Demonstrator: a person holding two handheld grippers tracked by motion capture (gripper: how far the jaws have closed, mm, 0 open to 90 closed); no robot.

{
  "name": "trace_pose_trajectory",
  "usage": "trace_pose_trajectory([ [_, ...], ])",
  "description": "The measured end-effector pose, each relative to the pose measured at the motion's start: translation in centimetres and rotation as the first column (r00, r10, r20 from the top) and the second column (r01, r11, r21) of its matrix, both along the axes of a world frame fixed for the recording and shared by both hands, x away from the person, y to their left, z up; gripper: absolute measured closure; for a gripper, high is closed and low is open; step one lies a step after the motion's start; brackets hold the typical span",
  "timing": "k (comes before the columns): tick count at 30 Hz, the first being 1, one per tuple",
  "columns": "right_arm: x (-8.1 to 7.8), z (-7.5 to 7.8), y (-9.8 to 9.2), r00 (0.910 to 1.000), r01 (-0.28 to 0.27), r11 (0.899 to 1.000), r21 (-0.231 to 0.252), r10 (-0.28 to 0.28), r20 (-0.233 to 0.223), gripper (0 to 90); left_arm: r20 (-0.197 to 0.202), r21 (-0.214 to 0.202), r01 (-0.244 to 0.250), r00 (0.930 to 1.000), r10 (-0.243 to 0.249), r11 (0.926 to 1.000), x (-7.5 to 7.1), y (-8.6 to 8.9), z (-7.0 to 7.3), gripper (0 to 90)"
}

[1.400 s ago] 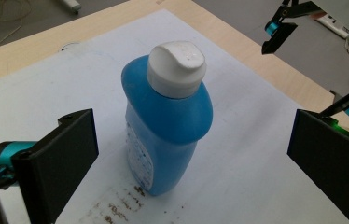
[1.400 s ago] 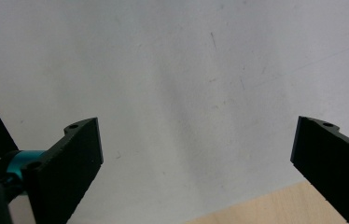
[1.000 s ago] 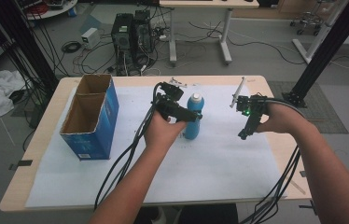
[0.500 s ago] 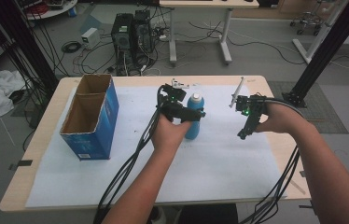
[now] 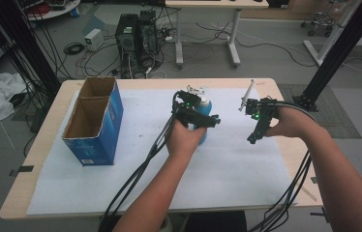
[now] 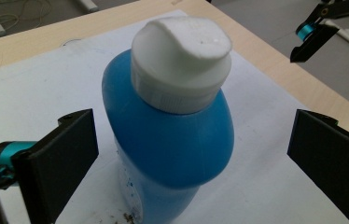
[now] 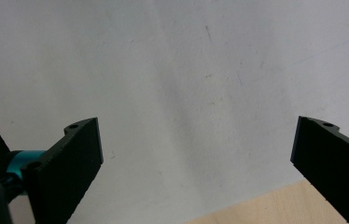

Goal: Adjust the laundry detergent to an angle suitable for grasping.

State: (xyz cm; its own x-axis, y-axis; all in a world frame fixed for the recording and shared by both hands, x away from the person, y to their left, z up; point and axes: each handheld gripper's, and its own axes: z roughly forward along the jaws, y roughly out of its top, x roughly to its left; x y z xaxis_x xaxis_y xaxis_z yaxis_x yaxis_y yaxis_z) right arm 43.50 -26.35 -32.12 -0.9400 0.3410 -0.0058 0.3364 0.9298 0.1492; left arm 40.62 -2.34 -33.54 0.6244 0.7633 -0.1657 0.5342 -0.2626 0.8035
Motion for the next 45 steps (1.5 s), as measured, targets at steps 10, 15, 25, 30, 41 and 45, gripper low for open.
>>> trace_pose_trajectory([
  [10,0.1,-0.3,-0.5,0.9999,0.01,1.0,0.0,-0.01,-0.002,1.2,-0.011,0.034,-0.026,0.9996,0.026,0.9991,1.5,-1.0,-0.7,1.7],
  [15,0.3,-0.4,-0.4,0.9999,0.01,1.0,0.002,-0.01,-0.003,1.2,-0.006,0.042,-0.038,0.9993,0.038,0.9984,1.9,-1.0,-0.8,1.7],
  [25,0.6,-0.6,-0.1,0.9999,0.009,1.0,0.0,-0.009,-0.009,1.2,0.019,0.075,-0.053,0.9985,0.051,0.9958,2.3,-1.4,-0.8,12.5],
  [30,0.6,-0.6,-0.2,0.9999,0.011,1.0,0.0,-0.011,-0.007,1.2,0.038,0.096,-0.07,0.9971,0.066,0.9929,2.3,-1.6,-0.9,14.4],
  [41,0.5,-0.6,-0.4,0.9998,0.019,1.0,0.004,-0.019,-0.007,1.2,0.05,0.113,-0.075,0.9963,0.07,0.9907,2.4,-1.8,-1.1,28.0],
  [45,0.6,-0.6,-0.4,0.9998,0.017,1.0,0.004,-0.017,-0.006,1.2,0.048,0.127,-0.07,0.9968,0.065,0.9893,2.4,-2.0,-1.3,29.7],
])
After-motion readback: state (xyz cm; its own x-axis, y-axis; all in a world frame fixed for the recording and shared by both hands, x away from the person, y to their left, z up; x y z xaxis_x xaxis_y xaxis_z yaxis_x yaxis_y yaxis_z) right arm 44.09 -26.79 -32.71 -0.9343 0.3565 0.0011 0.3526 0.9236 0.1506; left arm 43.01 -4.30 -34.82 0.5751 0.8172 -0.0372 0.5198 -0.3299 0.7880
